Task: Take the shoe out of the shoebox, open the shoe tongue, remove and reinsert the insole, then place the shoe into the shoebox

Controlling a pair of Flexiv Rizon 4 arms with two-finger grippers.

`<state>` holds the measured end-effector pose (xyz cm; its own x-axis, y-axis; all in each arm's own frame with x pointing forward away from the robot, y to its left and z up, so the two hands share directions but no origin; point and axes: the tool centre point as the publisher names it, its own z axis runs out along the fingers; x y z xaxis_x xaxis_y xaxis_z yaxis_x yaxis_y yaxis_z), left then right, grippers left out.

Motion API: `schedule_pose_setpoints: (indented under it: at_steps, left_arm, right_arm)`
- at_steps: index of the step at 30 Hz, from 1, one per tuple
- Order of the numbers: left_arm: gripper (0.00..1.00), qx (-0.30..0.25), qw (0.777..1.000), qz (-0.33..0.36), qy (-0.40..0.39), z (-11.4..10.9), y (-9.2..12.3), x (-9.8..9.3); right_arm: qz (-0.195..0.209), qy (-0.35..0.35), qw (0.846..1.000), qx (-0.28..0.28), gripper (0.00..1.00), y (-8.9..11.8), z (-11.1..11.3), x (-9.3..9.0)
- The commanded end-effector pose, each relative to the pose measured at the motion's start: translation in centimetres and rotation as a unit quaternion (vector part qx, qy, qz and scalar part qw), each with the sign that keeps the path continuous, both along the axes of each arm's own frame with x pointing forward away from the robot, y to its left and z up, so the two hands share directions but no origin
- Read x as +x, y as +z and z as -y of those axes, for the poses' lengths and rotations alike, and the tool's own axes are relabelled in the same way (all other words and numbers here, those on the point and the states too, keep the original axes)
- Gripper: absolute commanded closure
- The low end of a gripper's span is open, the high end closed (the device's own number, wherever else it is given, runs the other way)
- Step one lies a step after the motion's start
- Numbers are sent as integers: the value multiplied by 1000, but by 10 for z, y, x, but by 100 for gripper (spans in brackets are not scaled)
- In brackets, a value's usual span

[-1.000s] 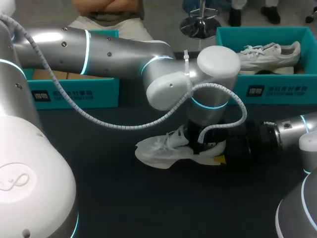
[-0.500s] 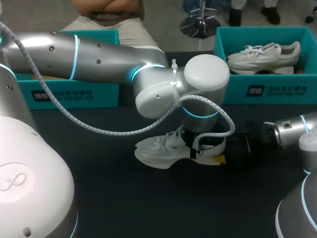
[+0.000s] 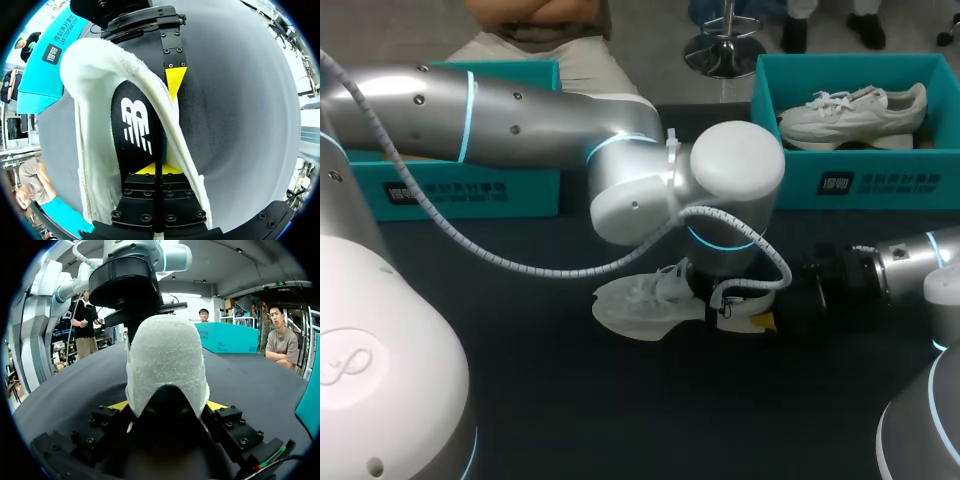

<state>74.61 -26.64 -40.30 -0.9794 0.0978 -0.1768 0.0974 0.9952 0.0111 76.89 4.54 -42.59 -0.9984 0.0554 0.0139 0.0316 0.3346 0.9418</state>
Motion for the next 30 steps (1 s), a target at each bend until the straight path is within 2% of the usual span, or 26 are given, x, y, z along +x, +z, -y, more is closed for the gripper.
schedule_pose_setpoints:
  at_steps: [1, 23, 30]
  left_arm:
    - [100, -7, 1000, 9, 2, -7, 13, -9]
    - [100, -76, 994, 57, 48, -21, 77, -1]
    - [100, -94, 993, 63, 46, -25, 91, -6]
  right_arm:
    - [0, -1, 1000, -1, 100, -4, -1, 0]
    - [0, -1, 1000, -1, 100, -4, -1, 0]
    - [0, -1, 1000, -1, 100, -4, -1, 0]
